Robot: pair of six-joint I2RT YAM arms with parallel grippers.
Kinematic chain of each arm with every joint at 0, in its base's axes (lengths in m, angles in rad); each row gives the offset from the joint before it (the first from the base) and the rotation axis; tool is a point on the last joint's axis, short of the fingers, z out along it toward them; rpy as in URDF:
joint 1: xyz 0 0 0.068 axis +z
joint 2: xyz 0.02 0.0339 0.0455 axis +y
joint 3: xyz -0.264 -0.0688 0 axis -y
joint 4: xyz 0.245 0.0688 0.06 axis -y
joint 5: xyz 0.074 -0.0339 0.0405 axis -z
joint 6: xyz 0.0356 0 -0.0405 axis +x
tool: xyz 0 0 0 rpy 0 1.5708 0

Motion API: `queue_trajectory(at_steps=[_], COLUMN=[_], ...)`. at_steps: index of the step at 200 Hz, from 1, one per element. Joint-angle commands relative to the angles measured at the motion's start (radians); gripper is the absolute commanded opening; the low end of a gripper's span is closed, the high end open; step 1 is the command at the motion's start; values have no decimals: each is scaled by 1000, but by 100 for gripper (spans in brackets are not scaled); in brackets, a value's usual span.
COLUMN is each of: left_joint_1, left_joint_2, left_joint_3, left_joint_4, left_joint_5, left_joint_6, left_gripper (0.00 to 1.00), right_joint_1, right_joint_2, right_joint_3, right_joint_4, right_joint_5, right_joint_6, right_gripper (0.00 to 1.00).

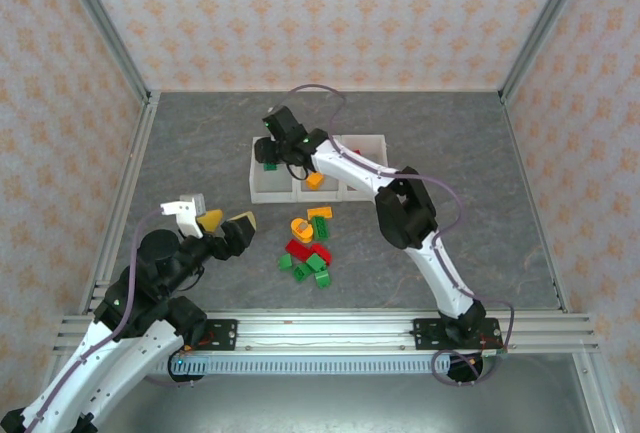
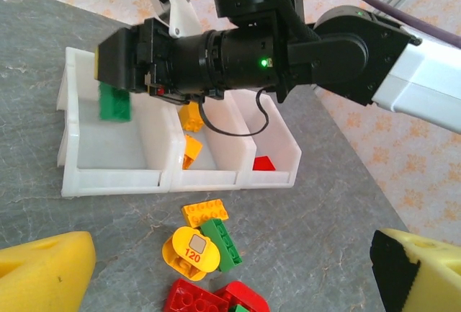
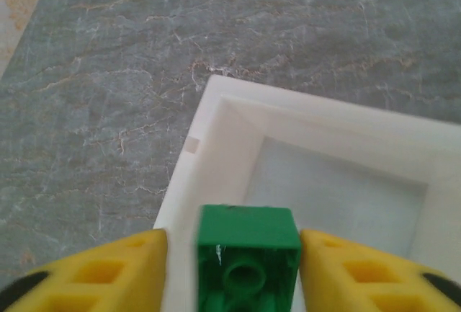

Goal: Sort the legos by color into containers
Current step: Place the lego in the container, then move the lego to the center of the table.

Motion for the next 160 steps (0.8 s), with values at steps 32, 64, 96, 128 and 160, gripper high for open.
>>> queue_trajectory(at_steps=[32,64,96,128,160], left_joint_1=[-8,-9,-9,-8,-8], left_joint_2=[28,56,84,108,109], left_joint_3=[2,5,7,9,6], left_joint_4=[24,21,21,22,28], left_joint_5=[0,-3,-2,10,23], left_joint_6=[25,35,43,50,53], left_gripper=[99,99,99,99,99], right_joint_1=[-5,-4,-5,-4,-4], right_joint_2=[-74,-200,-373,-574,-720], right_joint_3=[76,19,-191,-510,-778], right_joint_4=[-132,-177,-147,-64,24], right_joint_5=[42,90,107,118,51], right_joint_6=[-17,-11,1,50,92], right_gripper=[84,96,100,100,100])
